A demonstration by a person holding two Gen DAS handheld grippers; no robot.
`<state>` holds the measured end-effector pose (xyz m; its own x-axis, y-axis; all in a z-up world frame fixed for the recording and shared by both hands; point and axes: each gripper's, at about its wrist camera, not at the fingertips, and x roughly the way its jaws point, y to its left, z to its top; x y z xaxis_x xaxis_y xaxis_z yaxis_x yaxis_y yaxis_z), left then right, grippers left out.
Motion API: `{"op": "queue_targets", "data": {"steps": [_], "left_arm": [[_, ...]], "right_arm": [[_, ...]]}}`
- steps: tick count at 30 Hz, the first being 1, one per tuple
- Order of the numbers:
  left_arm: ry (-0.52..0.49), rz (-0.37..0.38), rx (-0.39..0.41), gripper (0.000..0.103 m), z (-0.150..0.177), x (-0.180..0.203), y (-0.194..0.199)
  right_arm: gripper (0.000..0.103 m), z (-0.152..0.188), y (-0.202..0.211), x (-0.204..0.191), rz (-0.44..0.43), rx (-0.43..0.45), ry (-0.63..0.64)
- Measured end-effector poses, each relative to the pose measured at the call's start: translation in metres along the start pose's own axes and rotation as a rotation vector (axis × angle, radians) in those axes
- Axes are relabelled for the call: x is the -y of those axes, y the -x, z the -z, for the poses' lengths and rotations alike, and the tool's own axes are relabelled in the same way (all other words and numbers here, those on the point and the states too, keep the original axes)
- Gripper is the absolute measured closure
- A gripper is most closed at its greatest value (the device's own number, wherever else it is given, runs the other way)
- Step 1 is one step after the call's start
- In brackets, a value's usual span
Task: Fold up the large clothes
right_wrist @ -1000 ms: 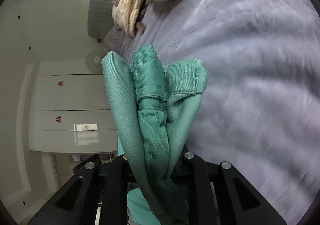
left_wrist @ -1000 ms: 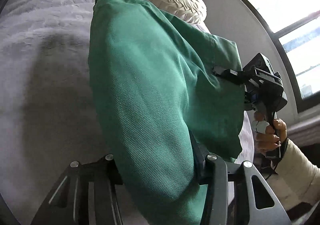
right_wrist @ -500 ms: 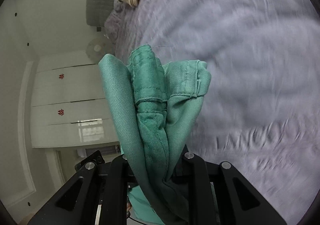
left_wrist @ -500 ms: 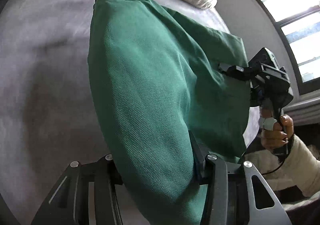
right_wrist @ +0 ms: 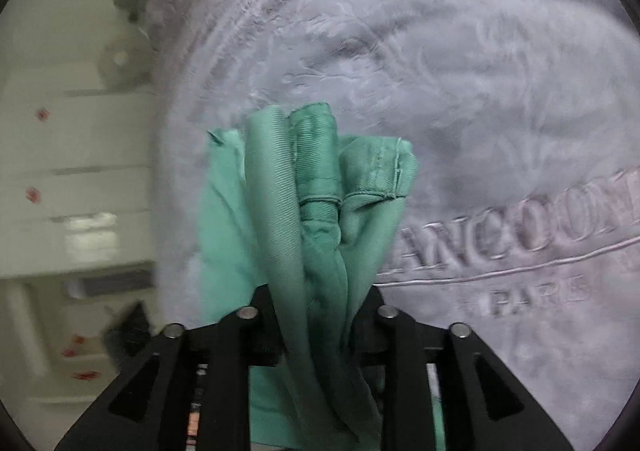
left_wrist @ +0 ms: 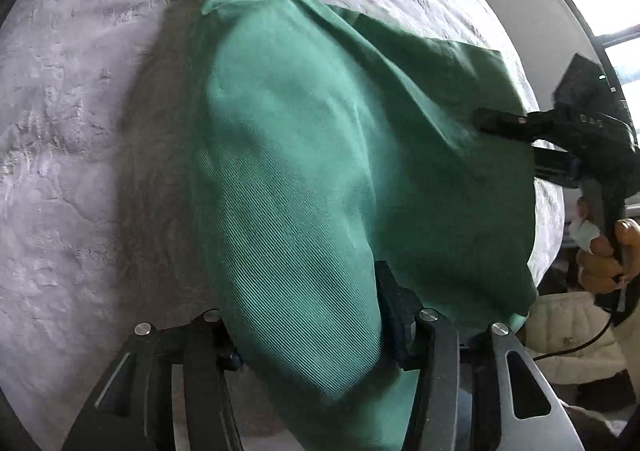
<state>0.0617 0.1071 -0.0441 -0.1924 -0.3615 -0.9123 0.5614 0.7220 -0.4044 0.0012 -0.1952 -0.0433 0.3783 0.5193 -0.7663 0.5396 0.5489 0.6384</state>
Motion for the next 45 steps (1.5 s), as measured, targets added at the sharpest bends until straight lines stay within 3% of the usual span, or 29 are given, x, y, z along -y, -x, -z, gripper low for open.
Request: {"op": "queue_targets", "data": {"steps": [2,3,5,16,18,19,20,23,26,28,30,34,37,40,42,43,45], "left_arm": [[0.016,-0.016,-0.008,0.045,-0.011,0.010,-0.004],[0.022,-0.027,-0.010,0.043,-0.011,0.010,-0.004],[0.024,-0.040,-0.015,0.043,-0.013,0.010,-0.004],[-0.028,-0.129,0.002,0.043,-0.005,0.014,0.030],[-0.068,-0.181,0.041,0.043,-0.008,0.015,0.042],[-0.072,-0.194,0.061,0.043,-0.011,0.014,0.047],[-0.060,-0.201,0.084,0.043,-0.017,0.013,0.050],[-0.017,-0.223,0.100,0.043,-0.036,0.013,0.041],[-0.026,-0.314,0.090,0.043,-0.047,0.015,0.009],[-0.018,-0.312,0.080,0.042,-0.047,0.010,-0.006],[-0.019,-0.341,0.094,0.021,-0.048,0.009,-0.013],[-0.027,-0.369,0.089,0.018,-0.049,0.008,-0.010],[-0.052,-0.393,0.097,0.018,-0.040,0.011,0.005],[-0.064,-0.365,0.097,0.018,-0.022,0.013,0.022],[-0.078,-0.334,0.091,0.018,-0.008,0.018,0.031],[-0.084,-0.324,0.088,0.018,-0.002,0.019,0.035],[-0.094,-0.287,0.076,0.018,0.014,0.024,0.038]], "right_arm": [[0.047,-0.007,0.010,-0.007,0.116,0.022,0.048],[0.043,-0.004,0.015,-0.006,0.138,0.030,0.059],[0.042,-0.001,0.023,-0.002,0.163,0.042,0.066],[0.042,-0.003,0.029,0.011,0.122,0.044,0.012],[0.062,-0.008,0.024,0.010,0.118,0.053,0.005],[0.084,-0.010,0.024,0.009,0.133,0.061,0.007],[0.088,-0.011,0.023,0.008,0.149,0.066,0.009],[0.090,-0.015,0.017,0.011,0.205,0.073,0.012],[0.090,-0.019,0.003,0.022,0.249,0.053,-0.002],[0.090,-0.022,-0.007,0.030,0.273,0.038,-0.006],[0.089,-0.024,-0.017,0.033,0.291,0.030,0.009],[0.090,-0.024,-0.024,0.037,0.314,0.021,0.024],[0.087,-0.021,-0.012,0.029,0.314,0.011,0.024],[0.079,-0.008,0.014,0.017,0.288,-0.013,0.062],[0.055,0.005,0.031,0.010,0.258,-0.016,0.078],[0.035,0.016,0.042,0.006,0.234,-0.011,0.088],[0.033,0.035,0.053,-0.001,0.200,-0.017,0.113]]}}
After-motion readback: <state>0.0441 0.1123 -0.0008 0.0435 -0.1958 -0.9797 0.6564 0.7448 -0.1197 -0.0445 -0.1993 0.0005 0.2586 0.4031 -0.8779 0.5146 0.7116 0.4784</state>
